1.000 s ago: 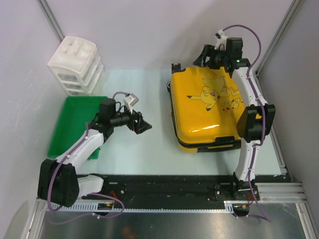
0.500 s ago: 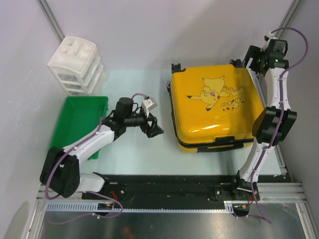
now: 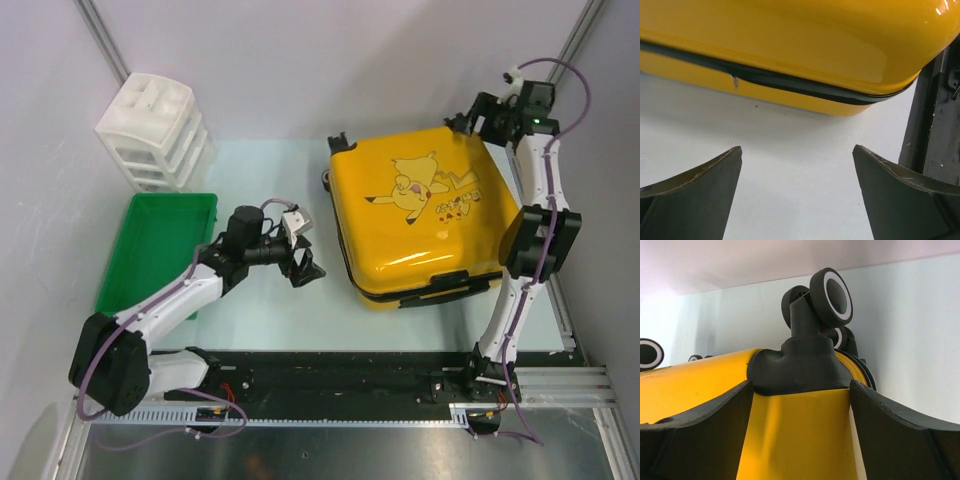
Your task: Open, take out, and arrange the luggage
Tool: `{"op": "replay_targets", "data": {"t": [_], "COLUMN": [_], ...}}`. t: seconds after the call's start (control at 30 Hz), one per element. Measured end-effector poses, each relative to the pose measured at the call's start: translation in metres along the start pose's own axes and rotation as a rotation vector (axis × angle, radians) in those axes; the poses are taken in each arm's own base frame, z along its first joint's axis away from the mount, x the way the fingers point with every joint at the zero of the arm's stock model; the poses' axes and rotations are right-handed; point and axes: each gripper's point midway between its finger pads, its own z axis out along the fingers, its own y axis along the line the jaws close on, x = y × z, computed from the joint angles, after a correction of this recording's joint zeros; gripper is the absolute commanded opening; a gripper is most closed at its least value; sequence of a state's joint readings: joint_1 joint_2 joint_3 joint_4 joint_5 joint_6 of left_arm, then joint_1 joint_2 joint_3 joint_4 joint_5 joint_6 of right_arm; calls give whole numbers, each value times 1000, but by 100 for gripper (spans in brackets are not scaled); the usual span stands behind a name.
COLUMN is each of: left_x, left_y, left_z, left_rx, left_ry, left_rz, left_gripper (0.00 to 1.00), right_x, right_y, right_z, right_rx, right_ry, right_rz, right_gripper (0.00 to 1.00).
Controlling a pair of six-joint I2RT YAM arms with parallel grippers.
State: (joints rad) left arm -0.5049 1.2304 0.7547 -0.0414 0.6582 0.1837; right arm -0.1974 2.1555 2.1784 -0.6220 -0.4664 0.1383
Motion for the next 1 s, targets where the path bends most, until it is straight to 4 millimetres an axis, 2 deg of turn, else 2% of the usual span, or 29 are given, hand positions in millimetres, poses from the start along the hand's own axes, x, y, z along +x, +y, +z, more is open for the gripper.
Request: {"op": "replay_targets", "data": {"t": [0.07, 0.17, 0.27, 0.33, 0.4, 0.47, 0.53, 0.6, 0.63, 0.73, 0.77, 0.8, 0.87, 0.9, 0.93, 0.97, 1.0], "left_x": [0, 5, 19, 28, 40, 44, 44, 43, 42, 28, 24, 18, 8, 3, -2, -6, -9], "left_y": [-3, -7, -15, -24, -41, -53, -57, -59, -59, -55, -51, -48, -41, -39, -36, -35, -34], "left_z": [-4, -6, -4, -1, -1, 0, 6, 15, 21, 46, 56, 65, 84, 92, 100, 106, 110], "left_rx": [-2, 1, 15, 26, 56, 49, 24, -1, -17, -70, -89, -108, -140, -153, -164, -169, -172], "left_ry": [-9, -7, 19, 42, 80, 89, 95, 99, 108, 109, 111, 109, 101, 96, 89, 83, 77], "left_rz": [17, 17, 3, -4, -34, -26, -26, -25, -32, -64, -84, -96, -126, -136, -150, -161, -169], "left_gripper": [95, 92, 90, 89, 89, 89, 89, 89, 89, 90, 90, 90, 91, 91, 92, 93, 93], "right_x": [2, 8, 24, 37, 46, 46, 38, 21, 5, -38, -45, -44, -16, 6, 27, 59, 81], "right_y": [25, 78, 155, 203, 230, 240, 227, 197, 176, 86, 52, 19, -36, -56, -69, -86, -95], "right_z": [15, 42, 66, 69, 67, 55, 26, -10, -34, -116, -143, -168, -208, -219, -226, -229, -230], "right_rx": [-51, -153, -287, -370, -409, -421, -394, -328, -288, -81, 0, 77, 209, 254, 284, 309, 322], "right_ry": [3, 5, 13, 28, 34, 30, 33, 6, -34, -176, -221, -251, -250, -228, -198, -146, -105], "right_rz": [-40, -117, -197, -233, -257, -257, -217, -173, -152, -60, -24, 18, 135, 195, 246, 324, 380], "right_gripper": [79, 84, 86, 87, 87, 88, 89, 89, 89, 87, 86, 85, 84, 83, 83, 79, 78]}}
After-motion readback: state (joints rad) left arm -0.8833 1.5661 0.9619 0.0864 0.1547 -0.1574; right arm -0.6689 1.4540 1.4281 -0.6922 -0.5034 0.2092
